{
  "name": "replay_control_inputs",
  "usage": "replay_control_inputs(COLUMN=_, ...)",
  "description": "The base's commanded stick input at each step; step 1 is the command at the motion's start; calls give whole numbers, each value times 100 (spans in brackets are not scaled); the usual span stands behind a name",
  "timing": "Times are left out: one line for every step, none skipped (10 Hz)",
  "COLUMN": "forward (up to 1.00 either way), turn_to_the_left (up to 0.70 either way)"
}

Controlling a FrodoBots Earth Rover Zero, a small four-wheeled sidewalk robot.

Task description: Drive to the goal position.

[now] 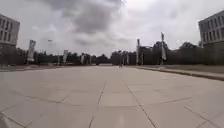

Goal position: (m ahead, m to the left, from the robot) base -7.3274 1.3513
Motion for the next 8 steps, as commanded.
replay_control_inputs(forward=70, turn_to_the_left=15)
replay_control_inputs(forward=70, turn_to_the_left=15)
replay_control_inputs(forward=70, turn_to_the_left=15)
replay_control_inputs(forward=70, turn_to_the_left=15)
replay_control_inputs(forward=70, turn_to_the_left=15)
replay_control_inputs(forward=70, turn_to_the_left=1)
replay_control_inputs(forward=70, turn_to_the_left=1)
replay_control_inputs(forward=70, turn_to_the_left=1)
